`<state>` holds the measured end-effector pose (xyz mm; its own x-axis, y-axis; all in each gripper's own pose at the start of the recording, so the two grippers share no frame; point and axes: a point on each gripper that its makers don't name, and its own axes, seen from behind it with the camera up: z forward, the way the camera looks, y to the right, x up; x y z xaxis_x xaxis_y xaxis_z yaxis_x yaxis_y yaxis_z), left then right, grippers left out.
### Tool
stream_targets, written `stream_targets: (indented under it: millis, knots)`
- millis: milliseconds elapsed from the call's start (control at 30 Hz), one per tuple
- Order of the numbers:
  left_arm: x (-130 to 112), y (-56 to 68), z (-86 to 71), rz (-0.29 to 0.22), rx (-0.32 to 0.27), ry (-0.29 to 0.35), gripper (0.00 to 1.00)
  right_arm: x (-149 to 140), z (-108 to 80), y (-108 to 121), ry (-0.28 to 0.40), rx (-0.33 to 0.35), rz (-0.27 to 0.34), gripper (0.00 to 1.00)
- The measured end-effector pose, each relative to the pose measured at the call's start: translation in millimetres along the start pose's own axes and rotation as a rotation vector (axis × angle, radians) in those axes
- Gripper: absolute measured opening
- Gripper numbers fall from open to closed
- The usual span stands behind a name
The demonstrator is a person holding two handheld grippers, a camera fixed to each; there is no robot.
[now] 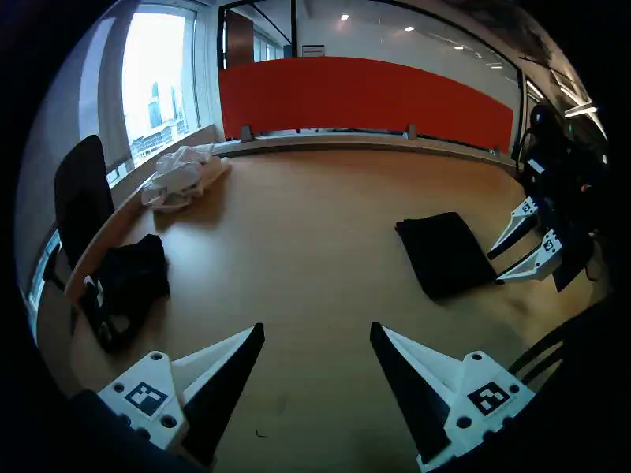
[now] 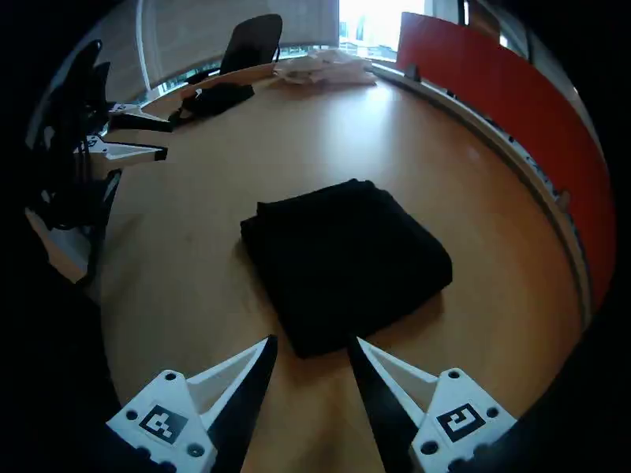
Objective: Fold towel
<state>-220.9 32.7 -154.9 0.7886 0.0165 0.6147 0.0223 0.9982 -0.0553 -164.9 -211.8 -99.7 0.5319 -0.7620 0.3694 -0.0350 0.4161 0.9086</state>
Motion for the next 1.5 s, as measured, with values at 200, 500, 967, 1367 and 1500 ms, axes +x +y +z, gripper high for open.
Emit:
stream_targets:
  millis: [200, 500, 967, 1367, 1500]
  knots:
    - [0, -0.3, 0.2, 0.002, -0.001, 0.0, 1.0, -7, 1.1, -2, -0.007, -0.012, 0.019, 0.68]
    - [-2, -0.6, -0.1, 0.001, -0.001, -0.002, 1.0, -13, 2.8, -4, -0.014, -0.017, 0.062, 0.61]
    - [-2, 0.3, -0.3, 0.004, -0.003, -0.001, 1.0, -13, 7.8, -2, -0.01, -0.033, 0.119, 0.29]
    - [1, 0.0, -0.9, 0.009, -0.005, 0.0, 1.0, -15, 6.4, 4, -0.009, -0.058, 0.139, 0.07]
    - [2, 0.1, -1.1, 0.011, -0.008, 0.002, 1.0, -12, 4.0, 5, 0.002, -0.068, 0.132, 0.03]
